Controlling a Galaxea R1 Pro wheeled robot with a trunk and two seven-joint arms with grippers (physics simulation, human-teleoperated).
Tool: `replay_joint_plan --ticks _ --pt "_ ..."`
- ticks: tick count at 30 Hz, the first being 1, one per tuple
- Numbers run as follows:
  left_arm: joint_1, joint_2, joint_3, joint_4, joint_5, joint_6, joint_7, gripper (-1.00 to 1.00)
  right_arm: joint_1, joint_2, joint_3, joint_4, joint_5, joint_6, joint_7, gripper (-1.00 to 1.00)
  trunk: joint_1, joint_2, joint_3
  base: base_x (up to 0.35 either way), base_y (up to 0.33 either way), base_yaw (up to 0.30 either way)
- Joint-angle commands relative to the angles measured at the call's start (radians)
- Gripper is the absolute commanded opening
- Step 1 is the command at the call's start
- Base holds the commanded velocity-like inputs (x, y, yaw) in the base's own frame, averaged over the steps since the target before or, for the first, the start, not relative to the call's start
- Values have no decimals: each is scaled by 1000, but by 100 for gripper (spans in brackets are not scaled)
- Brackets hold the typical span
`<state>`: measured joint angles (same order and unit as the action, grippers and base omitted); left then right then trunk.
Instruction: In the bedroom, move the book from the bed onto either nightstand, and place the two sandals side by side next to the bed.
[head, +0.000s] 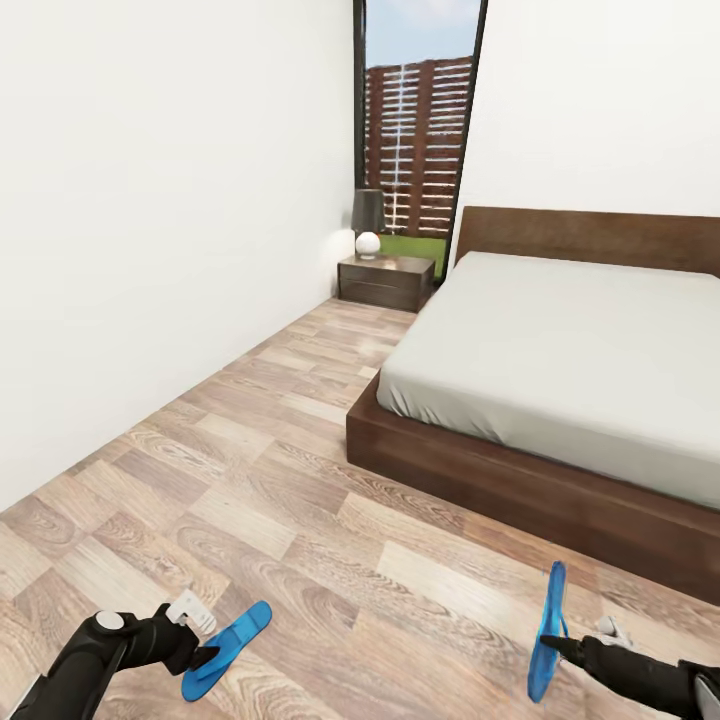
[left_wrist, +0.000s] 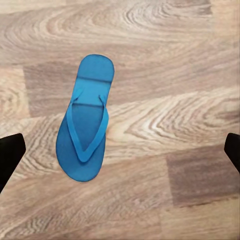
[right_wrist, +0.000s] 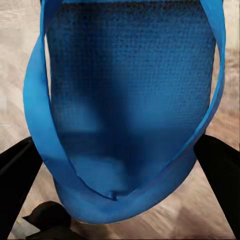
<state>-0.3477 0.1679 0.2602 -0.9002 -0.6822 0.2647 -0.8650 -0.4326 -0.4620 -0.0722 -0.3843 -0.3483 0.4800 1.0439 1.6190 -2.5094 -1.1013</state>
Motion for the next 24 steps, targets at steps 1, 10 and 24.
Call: replay_joint_plan --ticks 1,10,24 --pt "0 -1 2 -2 -3 7 -7 100 1 -12 -1 -84 -4 111 38 -100 0 0 -1 0 0 0" --pt "0 -21 2 -2 -3 7 -8 100 0 -23 -10 -310 -191 512 89 -100 0 -1 -5 0 0 0" --pt "0 -39 3 -2 -5 7 -5 100 0 -20 -9 -322 -241 536 88 -100 7 -4 -59 0 0 0"
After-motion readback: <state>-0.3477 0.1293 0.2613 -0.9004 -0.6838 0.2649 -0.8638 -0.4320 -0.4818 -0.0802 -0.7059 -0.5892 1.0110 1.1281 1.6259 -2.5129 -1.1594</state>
